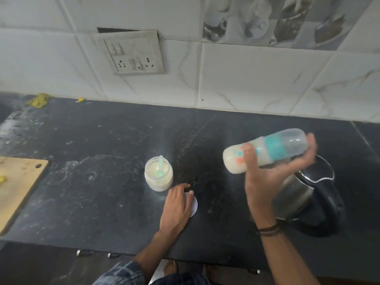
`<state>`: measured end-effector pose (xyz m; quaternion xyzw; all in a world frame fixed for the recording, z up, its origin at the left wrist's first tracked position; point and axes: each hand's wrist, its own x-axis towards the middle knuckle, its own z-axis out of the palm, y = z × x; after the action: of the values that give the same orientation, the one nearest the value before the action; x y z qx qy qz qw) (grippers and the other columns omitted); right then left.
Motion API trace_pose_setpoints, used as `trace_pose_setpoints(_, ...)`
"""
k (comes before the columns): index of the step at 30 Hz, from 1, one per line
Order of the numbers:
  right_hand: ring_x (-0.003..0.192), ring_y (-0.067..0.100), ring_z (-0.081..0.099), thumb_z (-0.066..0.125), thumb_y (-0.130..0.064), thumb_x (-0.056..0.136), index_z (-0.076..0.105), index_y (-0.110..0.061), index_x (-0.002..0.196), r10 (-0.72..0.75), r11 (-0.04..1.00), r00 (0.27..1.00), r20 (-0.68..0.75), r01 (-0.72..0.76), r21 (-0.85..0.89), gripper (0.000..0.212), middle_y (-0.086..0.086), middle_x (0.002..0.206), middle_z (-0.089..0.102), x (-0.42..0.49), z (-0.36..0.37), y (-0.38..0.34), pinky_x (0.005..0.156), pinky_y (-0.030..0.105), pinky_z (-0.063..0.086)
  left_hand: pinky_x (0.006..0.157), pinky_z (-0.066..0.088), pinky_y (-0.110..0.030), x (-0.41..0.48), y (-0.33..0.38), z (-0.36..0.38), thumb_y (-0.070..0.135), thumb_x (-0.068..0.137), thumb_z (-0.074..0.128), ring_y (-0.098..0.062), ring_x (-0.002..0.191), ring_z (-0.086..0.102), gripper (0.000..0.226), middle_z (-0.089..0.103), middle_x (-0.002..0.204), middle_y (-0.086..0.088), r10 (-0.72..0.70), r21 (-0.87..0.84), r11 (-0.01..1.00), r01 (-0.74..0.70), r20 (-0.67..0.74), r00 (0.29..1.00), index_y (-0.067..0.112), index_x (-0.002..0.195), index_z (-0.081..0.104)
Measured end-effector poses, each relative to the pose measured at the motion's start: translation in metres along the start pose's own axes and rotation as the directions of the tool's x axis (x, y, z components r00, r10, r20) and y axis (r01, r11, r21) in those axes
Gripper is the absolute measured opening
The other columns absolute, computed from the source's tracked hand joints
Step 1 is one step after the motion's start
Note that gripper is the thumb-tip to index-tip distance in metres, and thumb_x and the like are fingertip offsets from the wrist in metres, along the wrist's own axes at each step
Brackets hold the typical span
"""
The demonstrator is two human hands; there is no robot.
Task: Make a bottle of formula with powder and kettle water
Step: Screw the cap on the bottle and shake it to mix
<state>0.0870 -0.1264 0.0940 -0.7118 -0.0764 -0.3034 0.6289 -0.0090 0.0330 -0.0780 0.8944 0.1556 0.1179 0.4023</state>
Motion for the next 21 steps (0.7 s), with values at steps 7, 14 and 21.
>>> trace_pose_setpoints(7, 0.114, -0.013, 0.054, 0.091, -0.009, 0.069, 0.027, -0.018, 0.144, -0.009, 1.000, 0.983, 0.186, 0.008, 0.010, 0.098, -0.030, 0.135, 0.044, -0.005, -0.002, -0.005, 0.093, 0.016, 0.050, 0.102, 0.030, -0.010, -0.001, 0.003, -0.001, 0.030, 0.105, 0.050, 0.000, 0.117, 0.045, 0.019, 0.056, 0.120, 0.017, 0.012, -0.022, 1.000, -0.012, -0.007, 1.000, 0.026, 0.122, 0.056)
trace_pose_setpoints(14, 0.107, -0.014, 0.056, 0.091, -0.022, 0.068, 0.032, -0.050, 0.138, 0.081, 0.994, 0.933, 0.350, -0.052, -0.091, 0.095, -0.037, 0.127, 0.049, -0.008, 0.002, 0.002, 0.093, 0.020, 0.050, 0.103, 0.033, -0.017, 0.000, 0.000, 0.000, 0.030, 0.104, 0.051, -0.001, 0.119, 0.046, 0.017, 0.055, 0.119, 0.022, 0.024, -0.016, 1.000, -0.024, -0.002, 1.000, 0.031, 0.121, 0.054)
trace_pose_setpoints(21, 0.123, -0.005, 0.051, 0.090, -0.007, 0.074, 0.022, -0.006, 0.149, -0.082, 0.996, 0.996, 0.042, 0.083, -0.028, 0.101, -0.008, 0.138, 0.039, 0.018, -0.001, -0.011, 0.105, 0.027, 0.047, 0.100, 0.025, -0.005, -0.001, 0.002, 0.000, 0.023, 0.104, 0.052, -0.003, 0.113, 0.046, 0.017, 0.056, 0.119, 0.015, 0.045, 0.039, 0.998, -0.045, -0.014, 0.999, 0.022, 0.120, 0.058)
